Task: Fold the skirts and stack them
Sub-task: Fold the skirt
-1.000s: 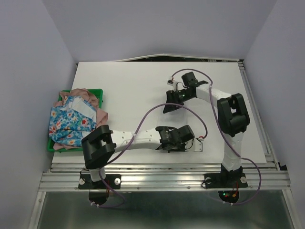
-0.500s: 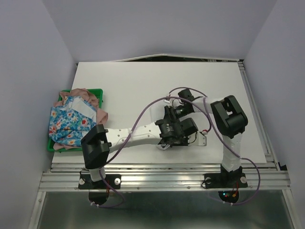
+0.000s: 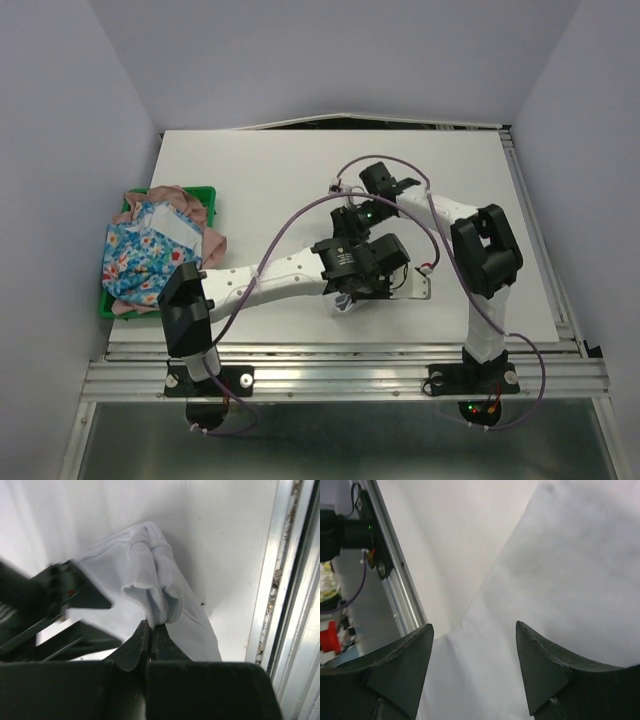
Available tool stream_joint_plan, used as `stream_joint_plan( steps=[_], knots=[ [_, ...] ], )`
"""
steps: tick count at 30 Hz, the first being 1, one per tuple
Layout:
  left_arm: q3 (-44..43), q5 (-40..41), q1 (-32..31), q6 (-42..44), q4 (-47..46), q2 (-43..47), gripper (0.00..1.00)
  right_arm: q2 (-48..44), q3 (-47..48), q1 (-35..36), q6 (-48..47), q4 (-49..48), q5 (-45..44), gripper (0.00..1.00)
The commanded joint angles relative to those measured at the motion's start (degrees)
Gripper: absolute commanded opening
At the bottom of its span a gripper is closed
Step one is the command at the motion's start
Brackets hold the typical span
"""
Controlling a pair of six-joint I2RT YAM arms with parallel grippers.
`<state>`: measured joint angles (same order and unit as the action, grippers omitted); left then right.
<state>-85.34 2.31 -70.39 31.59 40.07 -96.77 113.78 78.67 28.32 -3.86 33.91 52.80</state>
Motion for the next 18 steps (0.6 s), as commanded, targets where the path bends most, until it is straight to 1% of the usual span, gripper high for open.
stream_joint_plan(
  steps=[1,5,9,14,18],
  knots=[
    [-0.7,-5.5,-0.4,-0.7,1.8,4.0,0.0,1.6,15.2,0.0,-6.9,6.7,-5.4,0.72],
    [0.3,-6.9,-0.7,-0.8,2.1,4.5,0.0,7.0,25.4,0.0,-9.1,9.2,-8.5,0.71],
    [0.3,-8.3,-0.6,-0.8,2.4,4.6,0.0,13.5,29.9,-0.5,-12.9,9.6,-13.3,0.7],
    [0.0,-9.5,-0.6,-0.7,2.8,5.1,0.0,18.5,31.7,-1.8,-14.6,7.7,-13.9,0.67],
    [-0.5,-9.3,-0.6,-0.6,3.3,5.5,0.0,19.8,29.9,-1.8,-14.9,6.8,-11.1,0.61]
  ],
)
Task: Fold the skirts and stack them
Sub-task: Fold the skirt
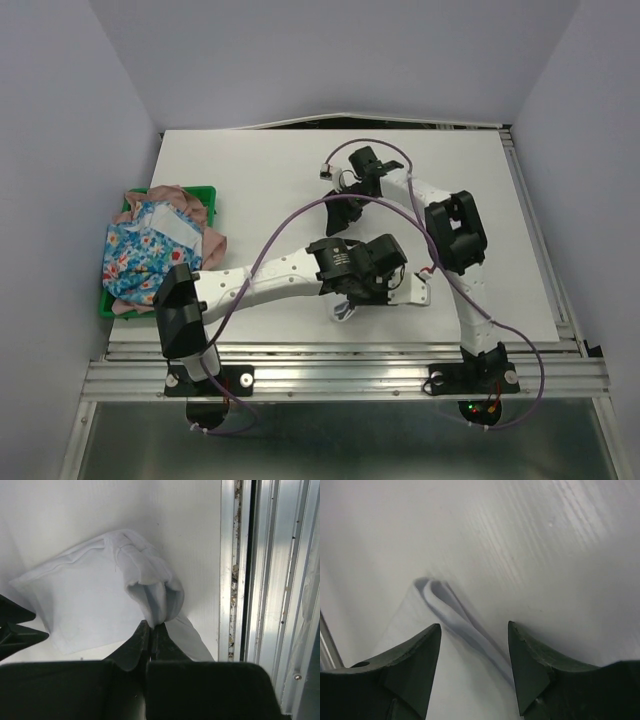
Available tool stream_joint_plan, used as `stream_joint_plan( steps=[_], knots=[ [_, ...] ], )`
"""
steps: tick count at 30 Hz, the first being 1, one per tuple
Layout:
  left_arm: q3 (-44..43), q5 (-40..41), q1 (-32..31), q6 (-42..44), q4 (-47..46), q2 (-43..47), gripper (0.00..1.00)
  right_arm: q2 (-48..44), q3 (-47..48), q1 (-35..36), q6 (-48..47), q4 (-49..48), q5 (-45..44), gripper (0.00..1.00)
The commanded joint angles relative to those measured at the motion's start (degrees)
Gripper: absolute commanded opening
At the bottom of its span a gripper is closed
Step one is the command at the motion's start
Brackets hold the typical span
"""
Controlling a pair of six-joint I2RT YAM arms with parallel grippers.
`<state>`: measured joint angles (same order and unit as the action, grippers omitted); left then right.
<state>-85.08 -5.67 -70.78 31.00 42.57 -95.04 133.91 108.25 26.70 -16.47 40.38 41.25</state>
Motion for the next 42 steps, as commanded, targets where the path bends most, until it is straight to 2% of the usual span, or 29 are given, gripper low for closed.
stream_joint_plan(
  steps=[1,4,5,8,14,24,33,42],
  knots=[
    [-0.9,-1.1,-0.2,0.2,0.9,4.1,0.0,-0.5,-1.7,-0.2,-2.3,0.3,1.1,0.59],
    [-1.1,1.3,0.2,1.8,0.3,4.6,0.0,-2.2,-5.2,-0.2,-1.9,0.2,4.3,0.47],
    [-1.0,1.6,0.5,2.3,-0.2,5.0,0.0,-2.7,-7.5,-0.2,-1.8,0.3,5.4,0.39],
    [-1.8,4.1,2.1,4.8,-0.6,3.8,0.0,-4.6,-11.8,-0.2,-1.6,0.4,9.2,0.29],
    [-2.9,5.1,7.6,9.5,-3.8,2.1,0.0,-7.0,-16.0,-0.2,-1.4,0.3,12.4,0.28],
    [-1.8,4.1,13.0,13.3,-9.0,-1.5,0.0,-7.9,-19.2,-0.2,-0.8,0.6,16.0,0.28],
    [-1.0,-0.8,13.2,12.4,-9.6,-4.3,0.0,-6.7,-17.9,-0.2,-0.5,0.6,15.7,0.29],
    [5.6,-0.1,13.7,11.6,-14.0,-4.6,0.01,-6.8,-17.0,-0.2,-0.3,0.7,15.3,0.31]
  ],
)
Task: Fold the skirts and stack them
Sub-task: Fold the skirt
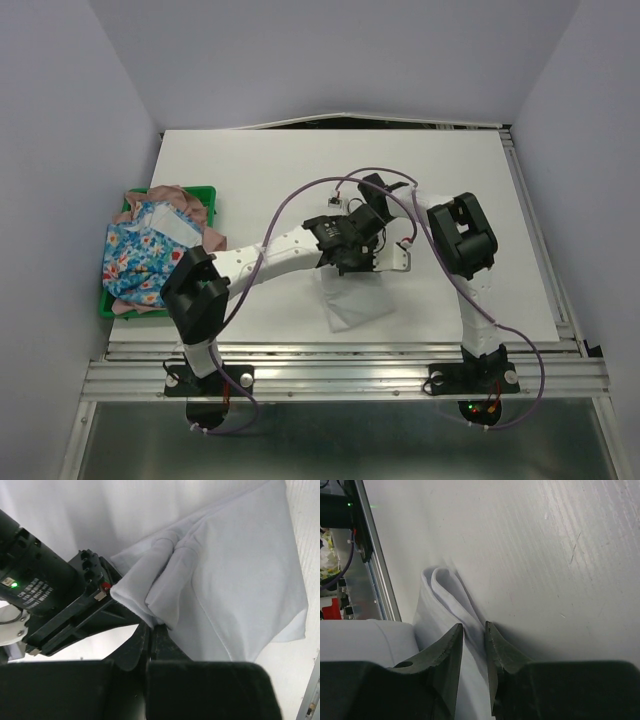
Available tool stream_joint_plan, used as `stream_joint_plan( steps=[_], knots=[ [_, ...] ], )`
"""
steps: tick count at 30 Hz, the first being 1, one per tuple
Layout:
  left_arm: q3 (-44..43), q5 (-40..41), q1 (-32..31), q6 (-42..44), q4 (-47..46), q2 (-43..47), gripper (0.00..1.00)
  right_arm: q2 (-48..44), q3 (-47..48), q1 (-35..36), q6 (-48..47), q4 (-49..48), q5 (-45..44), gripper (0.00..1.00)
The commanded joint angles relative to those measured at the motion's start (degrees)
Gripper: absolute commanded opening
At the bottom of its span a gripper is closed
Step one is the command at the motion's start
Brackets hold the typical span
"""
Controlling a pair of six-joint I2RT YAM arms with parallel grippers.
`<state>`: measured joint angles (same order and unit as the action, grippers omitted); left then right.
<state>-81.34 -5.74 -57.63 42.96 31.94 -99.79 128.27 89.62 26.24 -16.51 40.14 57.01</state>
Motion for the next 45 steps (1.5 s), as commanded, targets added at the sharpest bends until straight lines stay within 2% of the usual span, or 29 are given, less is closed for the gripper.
stream_joint_plan(
  steps=[1,8,10,12,14,15,17,22,24,28,30,32,34,35,37,38,40,42,45],
  knots=[
    [2.1,0.2,0.8,-0.4,-3.8,-0.1,0.02,-1.3,1.6,0.3,-0.2,0.8,-0.5,0.31],
    [3.3,2.0,2.4,0.0,-8.1,-2.2,0.17,-1.4,1.7,0.3,-0.1,1.0,-0.3,0.32],
    [2.9,2.8,2.9,0.0,-9.2,-2.9,0.27,-1.4,1.8,0.3,0.1,1.1,-0.2,0.33],
    [2.4,3.0,3.1,0.0,-8.9,-3.1,0.32,-1.4,2.0,0.3,0.3,1.1,-0.4,0.34],
    [1.5,3.4,3.2,-0.1,-8.6,-2.5,0.44,-1.7,2.7,0.3,1.0,0.9,-1.3,0.37],
    [1.0,3.6,3.1,-0.4,-7.5,-1.5,0.46,-1.8,3.1,0.3,1.2,0.9,-1.6,0.41],
    [-1.1,3.7,3.1,-1.0,-6.0,0.5,0.62,-1.8,5.2,0.3,1.8,0.9,-3.2,0.45],
    [-4.4,2.7,3.1,-3.7,-1.9,7.2,0.76,-1.3,12.6,-0.3,5.3,1.0,-7.5,0.65],
    [-3.2,2.8,3.1,-3.8,-2.3,12.2,0.81,-1.1,17.7,-0.8,6.1,0.9,-9.5,0.74],
    [4.6,4.9,4.0,-6.7,-6.4,21.4,0.98,-2.3,25.7,-2.9,8.7,1.1,-14.3,0.83],
    [6.9,5.1,5.8,-10.2,-9.6,26.4,0.98,-4.1,27.0,-3.5,8.9,1.6,-17.5,0.85],
    [9.6,5.4,10.0,-16.2,-11.8,30.1,0.99,-8.3,24.9,-3.5,9.3,2.7,-20.9,0.87],
    [10.9,9.1,13.2,-21.1,-14.4,31.4,0.99,-11.8,21.4,-3.5,10.1,3.6,-22.2,0.91],
    [11.0,8.7,17.3,-25.2,-14.0,31.7,0.99,-15.7,16.3,-3.5,11.6,4.2,-21.9,1.0],
    [10.2,3.4,22.1,-28.9,-13.0,31.4,0.98,-20.6,9.0,-3.5,13.3,3.4,-21.4,1.0],
    [10.1,1.6,24.6,-30.7,-12.7,31.1,0.98,-23.0,1.7,-2.7,13.7,2.8,-21.6,1.0],
    [10.9,-5.1,33.1,-35.7,-13.2,30.4,0.99,-32.2,-9.0,1.2,14.5,-0.8,-25.9,1.0],
    [11.6,-6.6,34.9,-36.7,-13.3,30.2,0.99,-35.6,-15.2,2.7,14.3,-2.8,-28.7,1.0],
    [14.1,-9.7,39.9,-39.6,-14.5,30.6,0.99,-38.5,-22.4,8.7,14.6,-5.2,-33.1,0.99]
  ],
)
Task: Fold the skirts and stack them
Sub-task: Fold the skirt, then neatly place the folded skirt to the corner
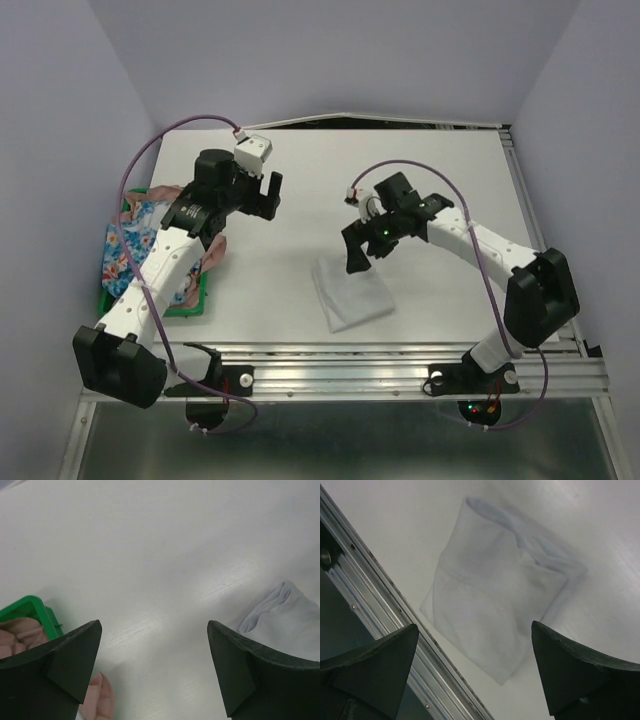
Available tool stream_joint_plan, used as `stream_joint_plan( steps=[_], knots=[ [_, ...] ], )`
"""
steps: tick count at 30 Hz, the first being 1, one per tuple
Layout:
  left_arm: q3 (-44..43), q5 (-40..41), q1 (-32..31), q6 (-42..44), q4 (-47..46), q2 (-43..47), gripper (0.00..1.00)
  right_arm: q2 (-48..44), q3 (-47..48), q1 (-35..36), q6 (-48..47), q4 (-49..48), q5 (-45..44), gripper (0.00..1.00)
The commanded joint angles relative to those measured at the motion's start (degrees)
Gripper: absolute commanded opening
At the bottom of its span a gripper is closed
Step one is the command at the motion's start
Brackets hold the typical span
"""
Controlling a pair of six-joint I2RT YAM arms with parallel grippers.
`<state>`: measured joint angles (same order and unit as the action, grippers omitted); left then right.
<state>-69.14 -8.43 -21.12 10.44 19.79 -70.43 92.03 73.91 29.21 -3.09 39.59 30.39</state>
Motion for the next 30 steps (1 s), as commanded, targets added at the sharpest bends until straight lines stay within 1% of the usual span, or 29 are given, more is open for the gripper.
stream_joint_plan(
  steps=[1,5,7,8,11,14,17,22,28,30],
  knots=[
    [3.0,-7.3,4.5,-7.7,-3.5,1.6,0.99,-3.0,-7.8,8.4,1.9,-4.9,-7.3,0.98],
    [5.0,-6.3,5.0,-7.8,-4.9,2.6,0.99,-2.6,-11.1,12.4,2.9,-8.1,-10.1,0.95],
    [5.5,-5.6,5.0,-7.6,-4.6,2.6,0.99,-1.4,-11.6,13.2,2.9,-9.4,-12.0,0.95],
    [5.8,-5.4,5.0,-7.6,-4.4,2.4,0.98,0.2,-11.8,13.8,5.0,-10.1,-14.3,0.95],
    [5.9,-4.9,5.0,-7.5,-4.0,2.2,0.99,3.3,-11.6,13.8,5.6,-10.6,-18.0,0.95],
    [6.3,-5.2,5.0,-7.0,-4.1,2.1,0.98,8.3,-10.0,14.3,5.5,-10.5,-23.6,0.94],
    [6.0,-5.1,5.0,-6.4,-4.0,1.4,0.98,11.1,-8.7,14.3,5.9,-10.0,-25.6,0.93],
    [5.0,-5.0,5.0,-6.0,-4.1,0.6,0.98,14.4,-9.6,14.3,5.8,-10.1,-30.0,0.93],
    [5.5,-5.0,5.0,-6.0,-4.8,0.8,0.98,15.8,-10.7,9.0,3.7,-10.3,-30.2,0.93],
    [6.1,-5.0,5.0,-6.0,-5.3,1.1,0.99,15.6,-10.8,5.3,1.3,-10.6,-30.2,0.93]
  ],
)
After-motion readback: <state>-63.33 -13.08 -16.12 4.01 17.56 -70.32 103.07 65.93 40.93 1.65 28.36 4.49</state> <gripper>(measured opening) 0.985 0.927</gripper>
